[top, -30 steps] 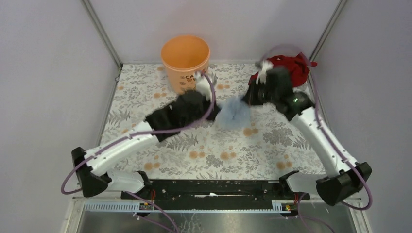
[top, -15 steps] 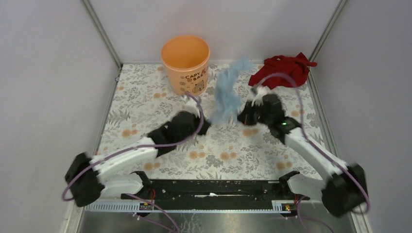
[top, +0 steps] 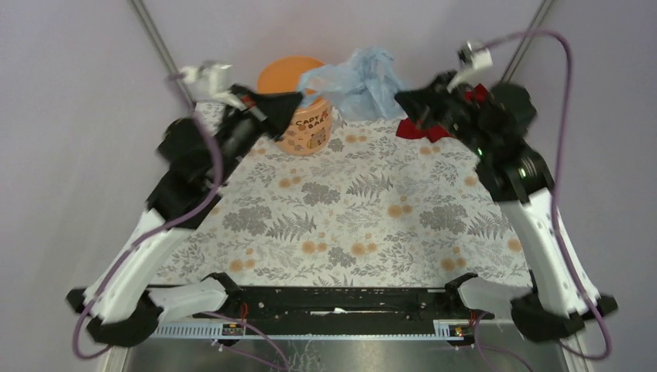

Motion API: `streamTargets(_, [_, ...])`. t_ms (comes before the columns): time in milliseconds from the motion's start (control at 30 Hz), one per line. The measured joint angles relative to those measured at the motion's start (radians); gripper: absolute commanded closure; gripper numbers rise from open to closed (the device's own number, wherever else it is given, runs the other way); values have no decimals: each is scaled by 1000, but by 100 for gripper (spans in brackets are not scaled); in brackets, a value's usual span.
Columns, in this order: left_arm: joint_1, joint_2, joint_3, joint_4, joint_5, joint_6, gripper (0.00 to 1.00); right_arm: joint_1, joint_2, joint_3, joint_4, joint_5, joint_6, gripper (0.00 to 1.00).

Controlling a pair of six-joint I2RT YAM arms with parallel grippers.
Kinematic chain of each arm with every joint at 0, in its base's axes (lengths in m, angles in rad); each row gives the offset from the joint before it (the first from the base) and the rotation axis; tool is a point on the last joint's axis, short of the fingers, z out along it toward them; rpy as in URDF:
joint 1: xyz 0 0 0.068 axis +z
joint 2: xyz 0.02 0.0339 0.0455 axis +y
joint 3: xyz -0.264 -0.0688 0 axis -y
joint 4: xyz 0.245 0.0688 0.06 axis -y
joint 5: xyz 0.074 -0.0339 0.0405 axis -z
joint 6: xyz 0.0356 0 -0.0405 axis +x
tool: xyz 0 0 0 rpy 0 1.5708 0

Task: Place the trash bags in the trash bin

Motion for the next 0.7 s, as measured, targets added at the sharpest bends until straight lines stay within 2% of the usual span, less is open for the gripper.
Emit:
streamTargets(67, [3,-124,-95,3,-48,-2,100,0,-144,-156,38,28,4,100])
streamTargets(133, [26,-235,-260,15,-92,-25,100,0,-260,-333,51,50,7,100])
streamTargets(200, [49,-272,-435,-10,-102,-64,100,1,-271,-449,36,64,6,100])
streamTargets(367, [66,-215,-859,-111,-12,-181,100,0,-182,-771,24,33,18,100])
streamTargets(400, [66,-216,-925,-141,17,-200,94,0,-177,-816,9,26,21,100])
streamTargets(533, [66,-218,-991,-159,105,-232,50,0,-177,-874,-9,9,29,100])
streamTargets(567, [66,-219,-975,-116,159,-231,19,0,-185,-882,4,8,29,100])
streamTargets(600, [66,-219,-974,-115,160,-232,8,0,-186,-882,4,8,29,100])
streamTargets(633, [66,-219,-969,-103,176,-220,1,0,-188,-887,4,6,29,100])
streamTargets(700, [66,-212,-953,-89,212,-206,1,0,-192,-896,2,-2,29,100])
